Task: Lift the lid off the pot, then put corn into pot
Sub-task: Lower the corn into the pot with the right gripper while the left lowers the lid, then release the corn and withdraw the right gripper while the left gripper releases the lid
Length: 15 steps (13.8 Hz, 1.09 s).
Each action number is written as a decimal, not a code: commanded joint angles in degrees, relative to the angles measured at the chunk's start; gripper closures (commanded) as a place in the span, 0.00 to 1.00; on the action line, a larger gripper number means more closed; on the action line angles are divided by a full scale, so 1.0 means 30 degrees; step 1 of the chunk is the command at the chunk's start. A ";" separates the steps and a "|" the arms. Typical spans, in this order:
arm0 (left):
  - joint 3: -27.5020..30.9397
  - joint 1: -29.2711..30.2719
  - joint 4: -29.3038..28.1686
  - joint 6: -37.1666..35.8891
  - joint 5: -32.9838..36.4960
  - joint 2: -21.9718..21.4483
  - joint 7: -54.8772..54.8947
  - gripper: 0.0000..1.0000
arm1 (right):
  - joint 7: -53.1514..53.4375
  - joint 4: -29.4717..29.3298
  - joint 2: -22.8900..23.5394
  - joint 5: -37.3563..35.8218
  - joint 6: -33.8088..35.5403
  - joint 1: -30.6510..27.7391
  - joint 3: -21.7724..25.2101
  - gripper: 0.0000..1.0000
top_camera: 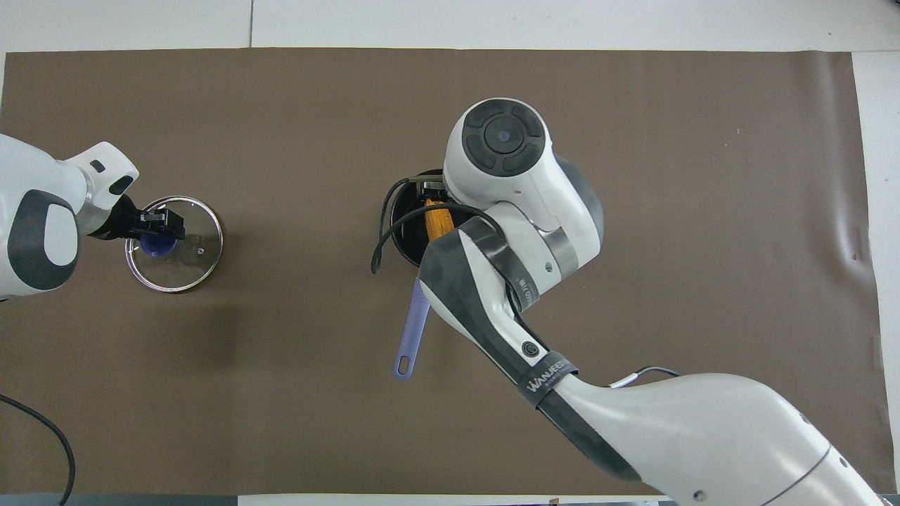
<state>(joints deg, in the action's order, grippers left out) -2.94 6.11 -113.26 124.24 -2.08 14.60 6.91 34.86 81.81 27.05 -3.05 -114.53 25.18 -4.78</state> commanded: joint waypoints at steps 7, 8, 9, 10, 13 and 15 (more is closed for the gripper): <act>-0.0047 0.0072 -0.0829 0.0744 -0.0214 -0.0649 0.1214 1.00 | -0.6315 -0.0140 -0.6345 -0.0097 0.7673 -0.6044 -0.0223 0.00; -0.0047 0.0072 -0.0829 0.0686 -0.0214 -0.0649 0.1272 1.00 | -0.6841 -0.0110 -0.6787 -0.0038 0.8375 -0.6454 -0.0194 0.00; -0.0047 0.0014 -0.0742 0.0656 -0.0214 -0.0620 0.1417 0.65 | -0.7078 -0.0052 -0.7197 -0.0067 0.9281 -0.6603 -0.0194 0.00; -0.0018 -0.0160 -0.0510 0.0453 -0.0185 -0.0619 0.1535 0.01 | -0.7138 0.0499 -0.7694 -0.0038 0.9784 -0.6692 -0.0194 0.00; -0.0047 -0.0833 0.2293 -0.2814 -0.0155 -0.0912 0.1391 0.00 | -0.9121 0.2316 -0.8488 0.0138 0.9236 -0.7773 -0.0311 0.00; -0.0047 -0.1418 0.5337 -0.6563 -0.0126 -0.1117 0.0633 0.00 | -1.0795 0.4246 -0.9627 0.0138 0.6463 -0.7865 0.0154 0.00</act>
<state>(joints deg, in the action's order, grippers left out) -3.55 3.82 -104.87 114.07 -2.08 12.44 10.35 7.04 87.47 2.73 -3.36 -88.72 3.20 -4.64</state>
